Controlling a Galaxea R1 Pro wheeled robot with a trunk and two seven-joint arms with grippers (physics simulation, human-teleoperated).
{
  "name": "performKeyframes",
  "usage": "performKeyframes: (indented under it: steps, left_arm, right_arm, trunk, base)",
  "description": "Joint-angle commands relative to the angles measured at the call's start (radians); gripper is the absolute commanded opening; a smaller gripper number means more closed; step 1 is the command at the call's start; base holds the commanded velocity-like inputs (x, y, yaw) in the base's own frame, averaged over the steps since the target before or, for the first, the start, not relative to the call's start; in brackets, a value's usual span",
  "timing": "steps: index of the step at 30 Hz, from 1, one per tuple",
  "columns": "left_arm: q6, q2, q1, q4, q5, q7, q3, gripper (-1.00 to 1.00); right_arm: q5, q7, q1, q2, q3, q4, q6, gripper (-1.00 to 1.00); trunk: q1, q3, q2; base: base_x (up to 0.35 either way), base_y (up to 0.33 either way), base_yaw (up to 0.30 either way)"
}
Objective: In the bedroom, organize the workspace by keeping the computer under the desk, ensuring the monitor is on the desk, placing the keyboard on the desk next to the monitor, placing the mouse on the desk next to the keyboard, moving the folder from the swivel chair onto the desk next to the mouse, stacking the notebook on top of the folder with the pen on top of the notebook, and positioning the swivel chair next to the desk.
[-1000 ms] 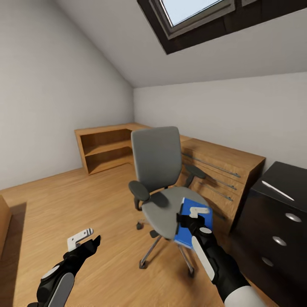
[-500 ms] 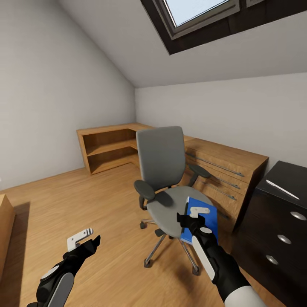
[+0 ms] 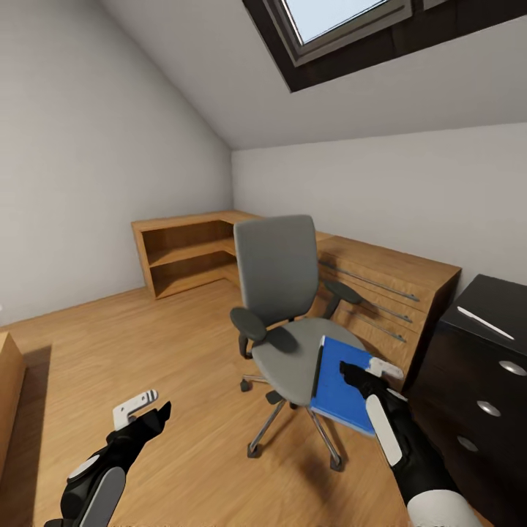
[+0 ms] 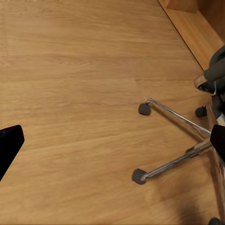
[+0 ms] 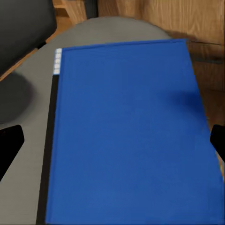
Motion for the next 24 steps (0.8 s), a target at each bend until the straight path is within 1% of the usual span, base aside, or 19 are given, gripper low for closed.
performKeyframes:
  steps: [1,5,6,8,9,11,12,14,19,20,23,24]
  left_arm:
    - [0.002,0.000,-0.001,-0.002,0.010,0.010,-0.002,1.00]
    - [0.001,0.000,-0.001,-0.003,0.011,0.010,-0.003,1.00]
    - [0.001,0.000,-0.001,-0.003,0.011,0.010,-0.003,1.00]
    - [0.001,0.000,-0.001,-0.004,0.011,0.010,-0.003,1.00]
    - [0.001,-0.001,-0.001,-0.004,0.011,0.010,-0.003,1.00]
    - [0.000,-0.001,-0.001,-0.004,0.010,0.011,-0.004,1.00]
    - [0.000,-0.001,-0.001,-0.004,0.010,0.011,-0.005,1.00]
    - [0.001,-0.001,-0.001,-0.004,0.009,0.011,-0.006,1.00]
    - [0.002,-0.001,-0.001,-0.004,0.007,0.012,-0.006,1.00]
    - [0.002,-0.001,-0.001,-0.004,0.007,0.012,-0.006,1.00]
    - [0.002,-0.001,-0.001,-0.004,0.006,0.012,-0.006,1.00]
    - [0.002,-0.001,-0.001,-0.004,0.006,0.012,-0.006,1.00]
  right_arm:
    - [-0.028,-0.004,-0.001,-0.004,-0.024,-0.002,0.004,1.00]
    - [-0.095,0.007,-0.001,-0.025,-0.096,-0.002,0.007,1.00]
    - [-0.130,0.015,-0.001,-0.036,-0.120,-0.002,0.009,1.00]
    - [-0.167,0.023,-0.001,-0.049,-0.136,-0.002,0.012,1.00]
    - [-0.205,0.029,-0.001,-0.065,-0.147,-0.001,0.017,1.00]
    - [-0.244,0.033,-0.001,-0.083,-0.153,0.000,0.024,1.00]
    - [-0.283,0.036,-0.001,-0.102,-0.157,0.002,0.028,1.00]
    - [-0.322,0.038,-0.001,-0.119,-0.160,0.003,0.032,1.00]
    - [-0.401,0.040,0.002,-0.154,-0.164,0.005,0.036,1.00]
    - [-0.426,0.040,0.006,-0.167,-0.164,0.006,0.038,1.00]
    - [-0.461,0.041,0.012,-0.183,-0.165,0.008,0.040,1.00]
    - [-0.489,0.042,0.016,-0.192,-0.165,0.008,0.047,1.00]
  trunk:
    - [0.004,-0.004,-0.008]
    - [0.019,-0.017,-0.036]
    - [0.023,-0.020,-0.043]
    - [0.031,-0.026,-0.057]
    - [0.034,-0.029,-0.064]
    - [0.042,-0.036,-0.078]
    - [0.046,-0.039,-0.085]
    - [0.054,-0.045,-0.099]
    - [0.073,-0.061,-0.134]
    - [0.077,-0.064,-0.141]
    - [0.088,-0.073,-0.162]
    - [0.092,-0.076,-0.169]
  base:
    - [0.000,0.000,0.000]
    - [0.000,0.000,0.000]
    - [0.000,0.000,0.000]
    - [0.000,0.000,0.000]
    - [0.000,0.000,0.000]
    - [0.000,0.000,0.000]
    - [0.000,0.000,0.000]
    - [0.000,0.000,0.000]
    - [0.000,0.000,0.000]
    - [0.000,0.000,0.000]
    - [0.000,0.000,0.000]
    - [0.000,0.000,0.000]
